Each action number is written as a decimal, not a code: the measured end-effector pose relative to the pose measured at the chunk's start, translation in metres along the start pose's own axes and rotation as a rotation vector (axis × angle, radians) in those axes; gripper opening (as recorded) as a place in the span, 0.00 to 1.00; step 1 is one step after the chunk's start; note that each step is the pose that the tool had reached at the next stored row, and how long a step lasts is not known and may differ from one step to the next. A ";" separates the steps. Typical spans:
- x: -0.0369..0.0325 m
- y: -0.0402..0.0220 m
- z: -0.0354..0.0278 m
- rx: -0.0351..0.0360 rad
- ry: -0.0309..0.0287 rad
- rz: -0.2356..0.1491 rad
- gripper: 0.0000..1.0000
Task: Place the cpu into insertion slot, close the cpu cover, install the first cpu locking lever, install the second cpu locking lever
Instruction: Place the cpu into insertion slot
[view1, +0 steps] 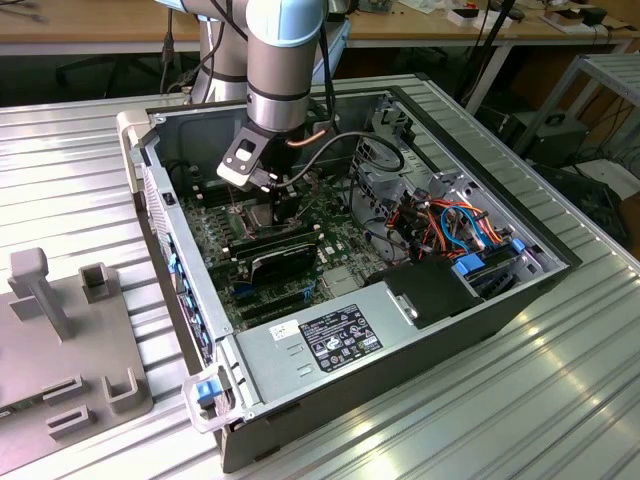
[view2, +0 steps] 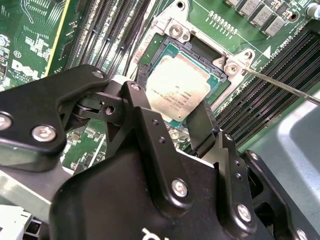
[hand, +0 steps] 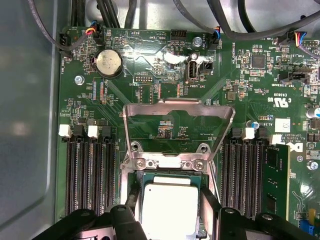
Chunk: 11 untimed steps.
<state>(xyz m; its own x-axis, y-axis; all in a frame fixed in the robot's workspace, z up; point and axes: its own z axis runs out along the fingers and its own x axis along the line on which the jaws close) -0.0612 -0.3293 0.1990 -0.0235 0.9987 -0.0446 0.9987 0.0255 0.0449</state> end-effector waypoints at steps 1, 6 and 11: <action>0.0001 0.0000 0.0000 -0.0001 0.0004 0.000 0.57; 0.0000 0.0003 -0.0004 0.0000 0.0001 0.000 0.55; -0.0001 0.0008 -0.0016 -0.0002 -0.0004 -0.001 0.55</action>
<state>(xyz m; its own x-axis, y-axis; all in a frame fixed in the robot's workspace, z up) -0.0605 -0.3292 0.2006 -0.0249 0.9987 -0.0450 0.9986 0.0269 0.0450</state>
